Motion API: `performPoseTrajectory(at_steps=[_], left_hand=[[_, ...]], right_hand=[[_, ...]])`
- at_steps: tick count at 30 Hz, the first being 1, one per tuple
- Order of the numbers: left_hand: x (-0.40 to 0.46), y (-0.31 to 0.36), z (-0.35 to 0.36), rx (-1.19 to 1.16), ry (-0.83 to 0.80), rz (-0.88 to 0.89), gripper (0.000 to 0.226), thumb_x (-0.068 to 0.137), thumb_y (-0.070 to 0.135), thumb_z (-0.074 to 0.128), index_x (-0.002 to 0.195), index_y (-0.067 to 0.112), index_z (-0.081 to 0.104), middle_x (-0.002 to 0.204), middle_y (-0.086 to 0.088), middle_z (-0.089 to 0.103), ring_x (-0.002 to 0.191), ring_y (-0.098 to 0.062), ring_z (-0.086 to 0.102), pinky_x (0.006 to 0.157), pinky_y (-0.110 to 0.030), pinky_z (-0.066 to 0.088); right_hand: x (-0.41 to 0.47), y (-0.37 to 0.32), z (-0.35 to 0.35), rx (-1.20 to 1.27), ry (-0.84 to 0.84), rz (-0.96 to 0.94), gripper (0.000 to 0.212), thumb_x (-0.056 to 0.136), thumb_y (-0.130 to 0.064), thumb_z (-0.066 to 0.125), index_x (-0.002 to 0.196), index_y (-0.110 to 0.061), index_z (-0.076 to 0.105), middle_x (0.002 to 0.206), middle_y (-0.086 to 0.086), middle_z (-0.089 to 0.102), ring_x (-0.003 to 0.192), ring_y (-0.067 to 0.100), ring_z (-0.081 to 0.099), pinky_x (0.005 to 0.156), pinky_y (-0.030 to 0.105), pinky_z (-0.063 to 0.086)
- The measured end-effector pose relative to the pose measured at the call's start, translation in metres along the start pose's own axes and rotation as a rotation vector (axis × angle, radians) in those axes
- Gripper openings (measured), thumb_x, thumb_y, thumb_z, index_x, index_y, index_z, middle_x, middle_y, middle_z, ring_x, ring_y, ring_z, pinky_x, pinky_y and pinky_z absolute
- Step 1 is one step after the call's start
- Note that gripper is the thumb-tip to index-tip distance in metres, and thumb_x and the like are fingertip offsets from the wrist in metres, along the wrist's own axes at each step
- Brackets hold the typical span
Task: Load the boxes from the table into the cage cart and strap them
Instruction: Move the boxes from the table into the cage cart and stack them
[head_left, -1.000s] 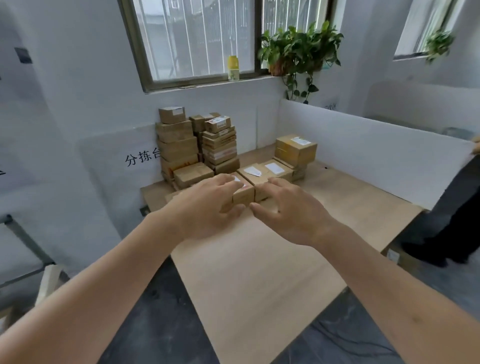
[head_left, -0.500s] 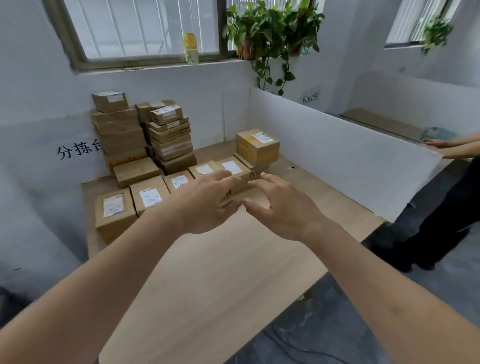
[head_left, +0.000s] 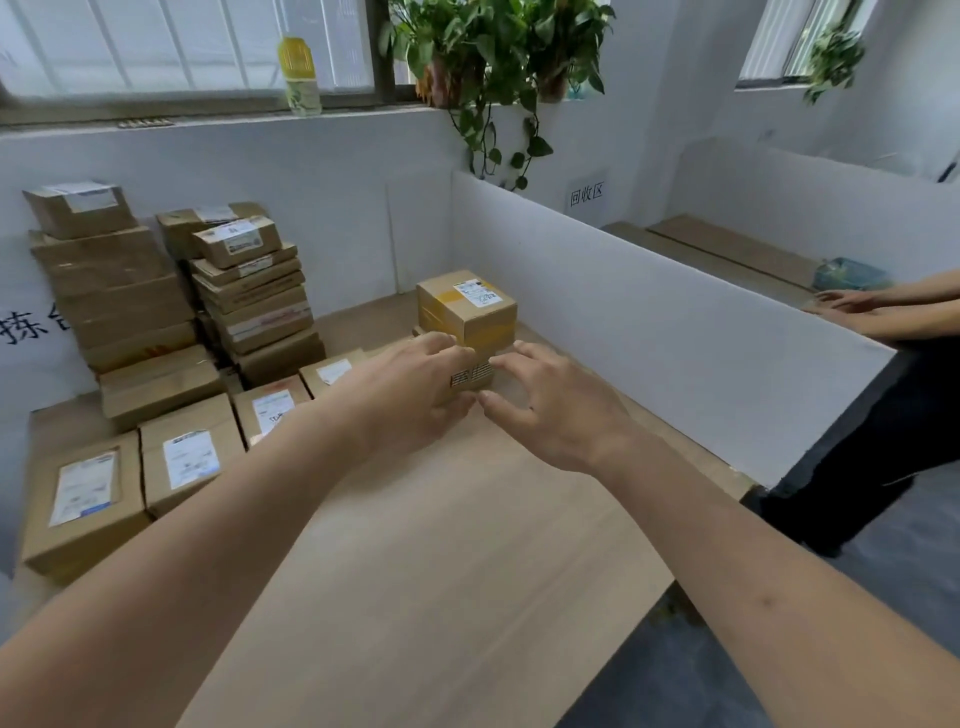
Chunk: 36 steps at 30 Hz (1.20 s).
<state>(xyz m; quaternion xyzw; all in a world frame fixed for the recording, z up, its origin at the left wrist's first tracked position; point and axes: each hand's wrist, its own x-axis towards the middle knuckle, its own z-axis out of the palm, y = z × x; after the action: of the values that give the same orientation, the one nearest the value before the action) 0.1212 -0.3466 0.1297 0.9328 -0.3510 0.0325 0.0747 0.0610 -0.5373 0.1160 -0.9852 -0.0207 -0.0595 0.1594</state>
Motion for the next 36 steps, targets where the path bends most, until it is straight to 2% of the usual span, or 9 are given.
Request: performPoseTrajectory(at_steps=[6,13,17,23,31,36], left_hand=[[0.071,-0.028,0.013,0.0,-0.025,-0.019,0.055,0.105,0.047,0.048,0.155,0.025,0.042,0.161,0.003,0.038,0.142,-0.022,0.043,0.108,-0.037,0.044],[0.152,-0.046,0.045,-0.009,-0.047,-0.114,0.054,0.106,0.048,0.046,0.155,0.027,0.041,0.161,0.003,0.037,0.143,-0.023,0.043,0.109,-0.04,0.045],[0.206,-0.057,0.076,-0.015,-0.046,-0.206,0.054,0.106,0.048,0.046,0.155,0.027,0.042,0.159,0.003,0.039,0.141,-0.023,0.045,0.106,-0.039,0.047],[0.286,-0.075,0.129,-0.048,-0.09,-0.379,0.054,0.106,0.046,0.045,0.155,0.026,0.042,0.16,0.001,0.039,0.142,-0.022,0.044,0.108,-0.041,0.047],[0.371,-0.105,0.179,-0.084,-0.144,-0.526,0.049,0.106,0.044,0.047,0.149,0.021,0.047,0.152,0.0,0.045,0.134,-0.025,0.051,0.101,-0.04,0.048],[0.403,-0.128,0.202,-0.135,-0.207,-0.619,0.051,0.106,0.043,0.046,0.153,0.022,0.042,0.16,-0.004,0.035,0.138,-0.029,0.047,0.106,-0.044,0.047]], right_hand=[[0.064,0.039,0.001,0.009,-0.036,0.041,0.056,0.101,-0.06,0.047,0.15,-0.032,0.05,0.163,0.001,0.037,0.149,0.019,0.036,0.115,0.041,0.039],[0.152,0.096,0.018,0.054,-0.078,0.002,0.057,0.1,-0.061,0.048,0.151,-0.034,0.049,0.165,0.0,0.034,0.15,0.019,0.036,0.116,0.045,0.04],[0.211,0.138,0.035,0.075,-0.132,-0.064,0.057,0.101,-0.057,0.05,0.152,-0.031,0.049,0.166,0.001,0.033,0.15,0.019,0.034,0.119,0.042,0.034],[0.305,0.205,0.067,0.119,-0.23,-0.123,0.056,0.102,-0.053,0.05,0.152,-0.029,0.049,0.166,0.002,0.034,0.15,0.021,0.035,0.118,0.041,0.034],[0.399,0.262,0.11,0.144,-0.297,-0.161,0.05,0.1,-0.05,0.052,0.144,-0.027,0.056,0.149,-0.001,0.05,0.133,0.023,0.052,0.107,0.043,0.046],[0.443,0.277,0.137,0.175,-0.334,-0.12,0.048,0.1,-0.05,0.053,0.141,-0.025,0.057,0.146,0.0,0.047,0.124,0.026,0.056,0.1,0.041,0.048]])
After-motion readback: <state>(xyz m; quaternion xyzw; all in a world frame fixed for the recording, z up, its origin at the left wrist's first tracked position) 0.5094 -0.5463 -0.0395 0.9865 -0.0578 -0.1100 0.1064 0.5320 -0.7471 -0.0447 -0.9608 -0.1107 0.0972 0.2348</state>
